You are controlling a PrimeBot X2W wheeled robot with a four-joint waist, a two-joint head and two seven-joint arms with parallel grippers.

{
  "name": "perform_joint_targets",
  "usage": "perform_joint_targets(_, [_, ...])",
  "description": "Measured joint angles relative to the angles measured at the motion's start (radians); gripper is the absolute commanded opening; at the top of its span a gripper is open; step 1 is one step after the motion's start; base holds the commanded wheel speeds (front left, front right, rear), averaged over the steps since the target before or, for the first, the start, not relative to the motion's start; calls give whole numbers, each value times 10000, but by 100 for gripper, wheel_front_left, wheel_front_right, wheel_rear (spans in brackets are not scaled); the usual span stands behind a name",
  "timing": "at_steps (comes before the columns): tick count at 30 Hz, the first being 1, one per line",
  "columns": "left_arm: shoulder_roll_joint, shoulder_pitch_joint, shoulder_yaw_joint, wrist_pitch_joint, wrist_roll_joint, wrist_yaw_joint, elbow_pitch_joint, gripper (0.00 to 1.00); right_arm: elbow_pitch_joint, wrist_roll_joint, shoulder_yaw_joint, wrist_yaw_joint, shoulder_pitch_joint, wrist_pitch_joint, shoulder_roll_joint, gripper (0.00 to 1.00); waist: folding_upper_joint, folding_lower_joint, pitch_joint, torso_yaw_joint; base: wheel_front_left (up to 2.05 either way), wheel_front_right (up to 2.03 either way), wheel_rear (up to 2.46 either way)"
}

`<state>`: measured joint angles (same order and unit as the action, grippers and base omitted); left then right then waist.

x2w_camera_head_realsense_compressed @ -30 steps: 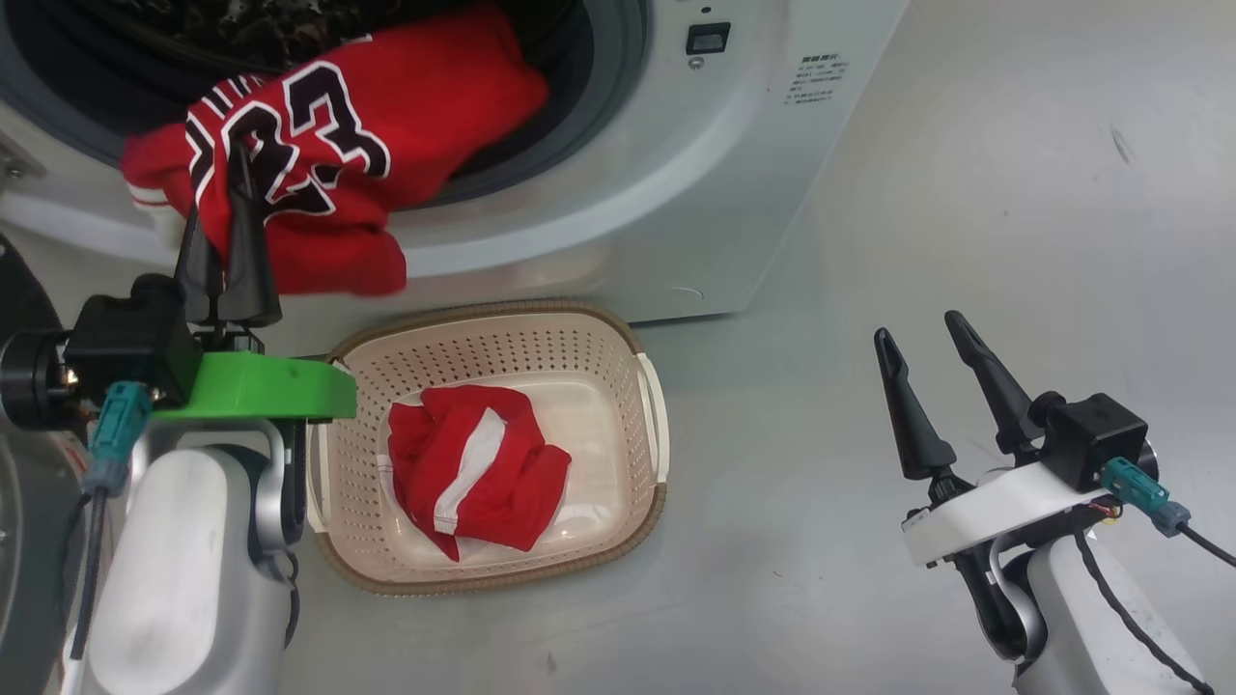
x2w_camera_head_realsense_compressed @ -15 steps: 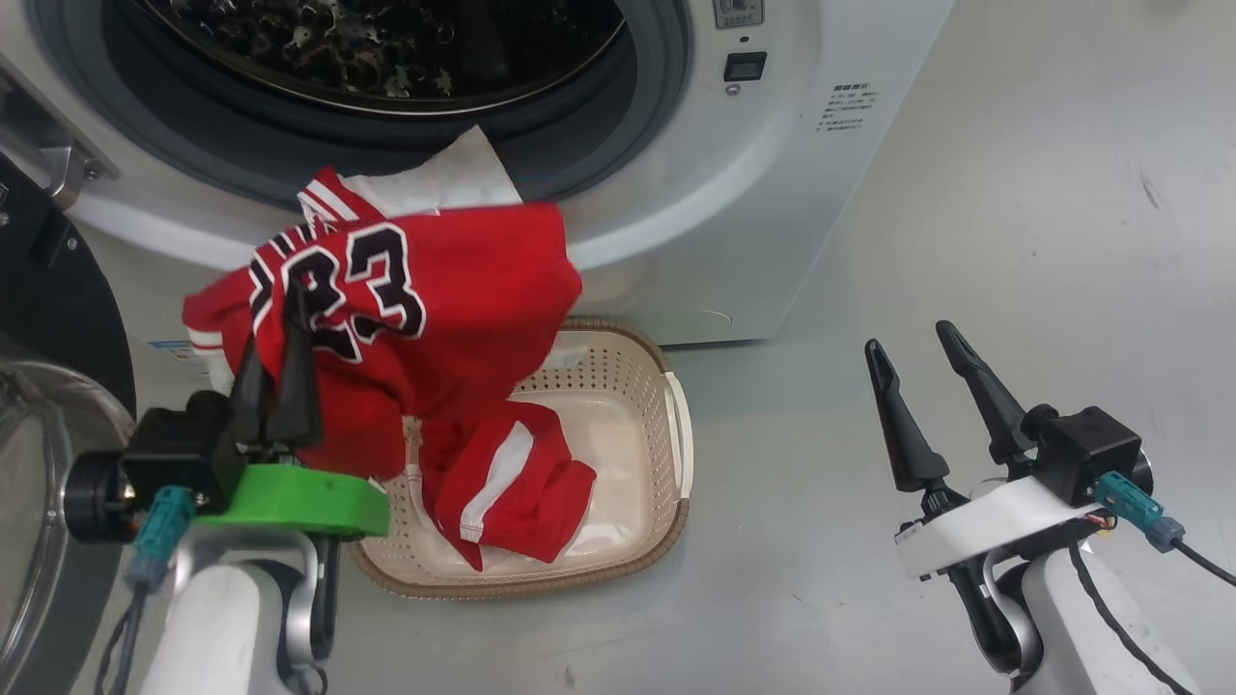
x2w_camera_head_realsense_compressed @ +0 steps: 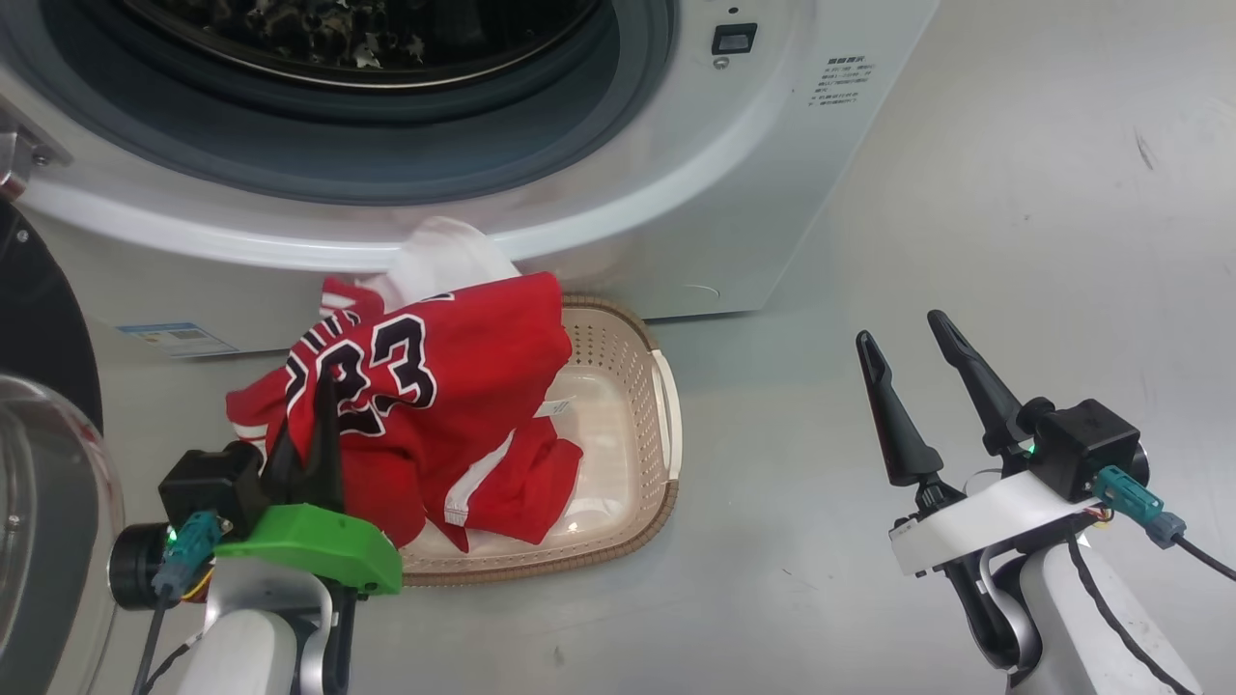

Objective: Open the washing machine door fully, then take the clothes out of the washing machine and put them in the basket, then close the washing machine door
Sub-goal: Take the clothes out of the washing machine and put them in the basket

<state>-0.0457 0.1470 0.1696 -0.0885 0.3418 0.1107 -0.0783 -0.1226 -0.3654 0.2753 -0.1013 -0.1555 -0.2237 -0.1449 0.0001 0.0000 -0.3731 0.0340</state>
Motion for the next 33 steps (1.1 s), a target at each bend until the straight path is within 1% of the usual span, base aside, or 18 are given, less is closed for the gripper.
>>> perform_joint_targets(3, [12,6,-12,176,178,2,-479,0,96,0,12,0,-12,29,2,100,0,0,-211,106,0,0,0])
perform_joint_targets(8, [13,196,-17,186,222,2,-1081,0,209,-2,61,-2,-138,84,19,100,0,0,-498,276,0,0,0])
perform_joint_targets(14, [23,969,-13,347,282,35,-1896,0,353,-4,82,-4,-267,84,38,100,-1,0,-902,488,0,0,0])
perform_joint_targets(18, [35,1495,25,525,272,71,-2713,0,422,-8,190,-19,-465,84,98,100,0,0,-1198,638,0,0,0])
perform_joint_targets(30, [17,2965,545,1049,-199,58,-4966,0,397,-40,410,-35,-966,77,213,100,0,0,-2014,1189,0,0,0])
perform_joint_targets(33, [-17,3206,598,1110,-270,-13,-5524,0,291,-96,483,-105,-1066,71,255,100,0,0,-2123,1354,0,0,0])
